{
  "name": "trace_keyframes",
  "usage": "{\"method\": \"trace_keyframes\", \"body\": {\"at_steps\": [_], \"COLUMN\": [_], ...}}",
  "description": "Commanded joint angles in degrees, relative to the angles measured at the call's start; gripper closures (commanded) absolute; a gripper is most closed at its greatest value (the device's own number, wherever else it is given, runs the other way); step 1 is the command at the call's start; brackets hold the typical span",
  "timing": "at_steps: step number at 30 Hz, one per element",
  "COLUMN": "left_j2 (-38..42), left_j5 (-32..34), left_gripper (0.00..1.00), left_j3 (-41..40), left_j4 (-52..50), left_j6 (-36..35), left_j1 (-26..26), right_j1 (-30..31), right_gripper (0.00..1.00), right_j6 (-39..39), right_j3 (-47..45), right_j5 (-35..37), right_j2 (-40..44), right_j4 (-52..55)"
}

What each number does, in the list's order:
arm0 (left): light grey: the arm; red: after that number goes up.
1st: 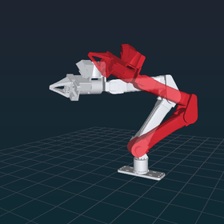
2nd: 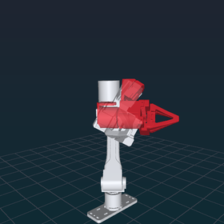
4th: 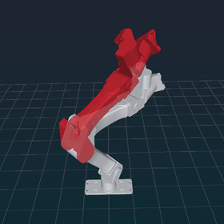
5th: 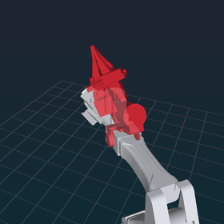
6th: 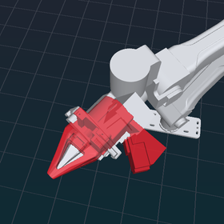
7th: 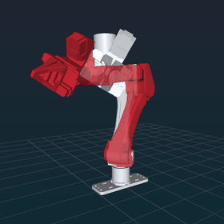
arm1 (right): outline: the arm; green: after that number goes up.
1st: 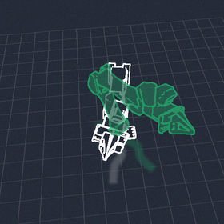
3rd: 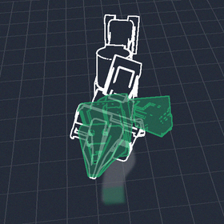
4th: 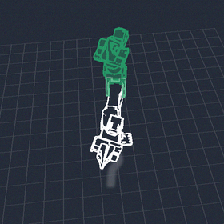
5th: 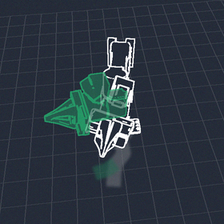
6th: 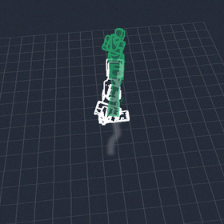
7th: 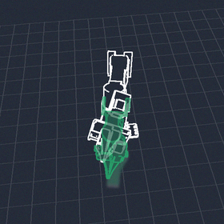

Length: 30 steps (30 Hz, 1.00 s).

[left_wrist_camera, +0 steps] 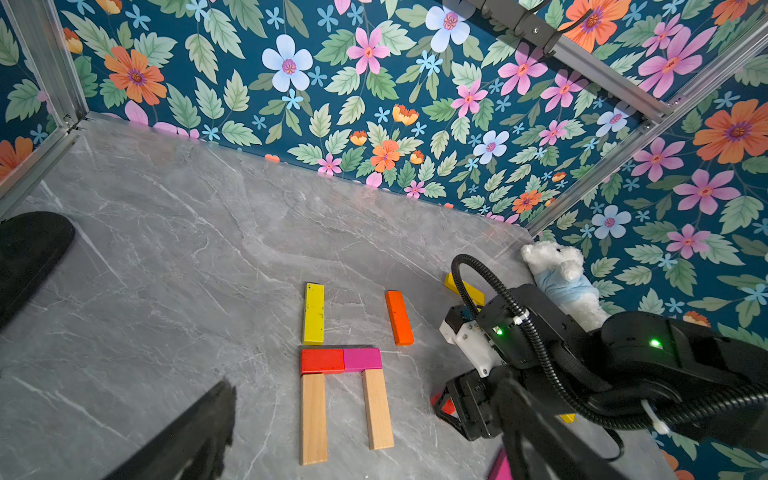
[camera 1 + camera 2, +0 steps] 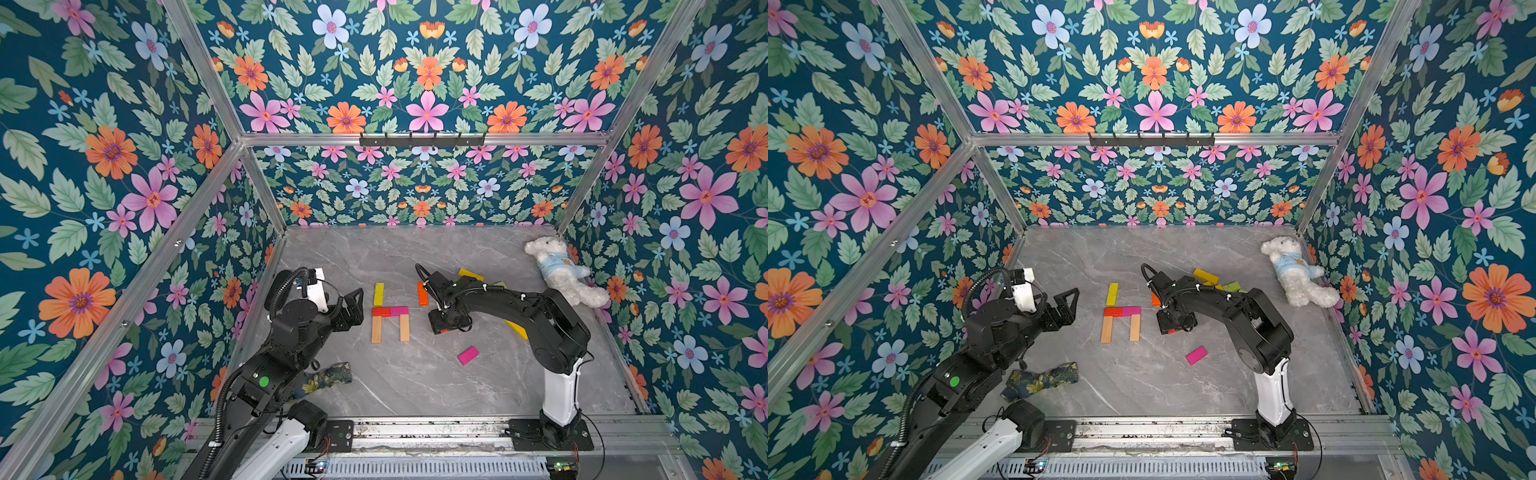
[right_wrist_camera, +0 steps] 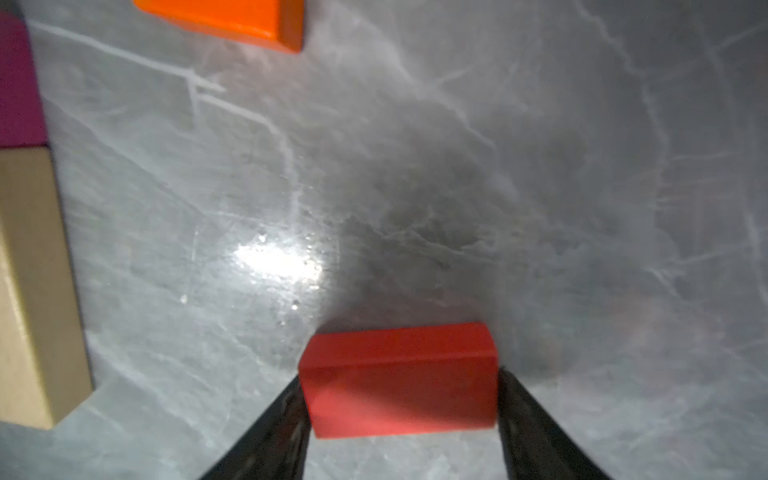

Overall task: Assemble the letter h with building blocks
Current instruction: Pick up the building block from the center of the board, then assemble the building block at the center of the board.

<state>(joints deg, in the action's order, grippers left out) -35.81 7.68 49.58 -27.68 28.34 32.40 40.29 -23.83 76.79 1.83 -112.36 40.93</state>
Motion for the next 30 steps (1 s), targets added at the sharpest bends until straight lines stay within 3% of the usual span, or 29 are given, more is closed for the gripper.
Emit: {"method": "trace_keyframes", "body": {"at_steps": [1,17,30], "left_j2": [-0.1,0.0,0.2], "left_j5": [1.0,1.0,1.3], "left_gripper": [0.0,0.0,0.0], "left_j3": [0.4,0.6,0.6], "left_j4": [-0.3,-0.5,-0.5], "left_j6": [-0.4,-0.7,-0.9], "left_j1": [0.0,0.0,0.0], "right_j1": [0.1,1.8,2.3], "right_gripper": [0.41,0.45,0.44], "right_j6": [-1.5,-16.4,-16.9], "right_j3": [-0.3,13.6,17.6], "right_j5": [-0.6,4.5,5.9], "right_j2": [-0.4,-8.2,-11.1], "right_j4": [-1.1,2.6,5.2]}}
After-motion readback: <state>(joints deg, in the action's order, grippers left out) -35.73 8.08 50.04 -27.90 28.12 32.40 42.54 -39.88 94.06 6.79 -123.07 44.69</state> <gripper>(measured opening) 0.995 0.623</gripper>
